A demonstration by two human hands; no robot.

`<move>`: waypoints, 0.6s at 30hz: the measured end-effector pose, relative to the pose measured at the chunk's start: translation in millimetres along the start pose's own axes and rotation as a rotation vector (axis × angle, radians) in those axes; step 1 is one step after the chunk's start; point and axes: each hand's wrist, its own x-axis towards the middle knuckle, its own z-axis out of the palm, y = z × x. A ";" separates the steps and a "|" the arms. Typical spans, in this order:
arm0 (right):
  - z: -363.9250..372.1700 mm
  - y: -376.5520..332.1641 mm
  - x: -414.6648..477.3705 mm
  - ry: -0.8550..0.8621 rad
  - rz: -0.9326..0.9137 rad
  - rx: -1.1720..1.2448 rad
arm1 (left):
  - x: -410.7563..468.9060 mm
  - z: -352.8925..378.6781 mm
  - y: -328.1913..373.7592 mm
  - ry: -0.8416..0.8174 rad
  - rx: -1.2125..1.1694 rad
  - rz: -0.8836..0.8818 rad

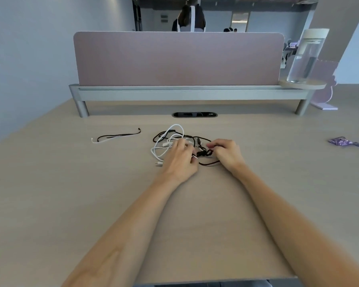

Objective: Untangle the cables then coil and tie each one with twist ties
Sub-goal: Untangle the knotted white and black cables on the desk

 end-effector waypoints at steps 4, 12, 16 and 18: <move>1.3 -2.6 -5.4 -0.128 -0.080 0.071 | 3.5 0.8 0.1 -0.040 -0.057 0.016; 3.3 11.3 0.5 -0.139 -0.245 -0.144 | 13.9 -5.9 -1.3 -0.115 -0.173 -0.102; 1.4 9.3 -1.3 -0.155 -0.276 -0.272 | 13.3 -4.8 0.2 -0.132 -0.102 -0.072; -3.7 9.2 -2.8 -0.144 -0.233 -0.290 | 12.5 -3.9 0.9 -0.125 -0.079 -0.043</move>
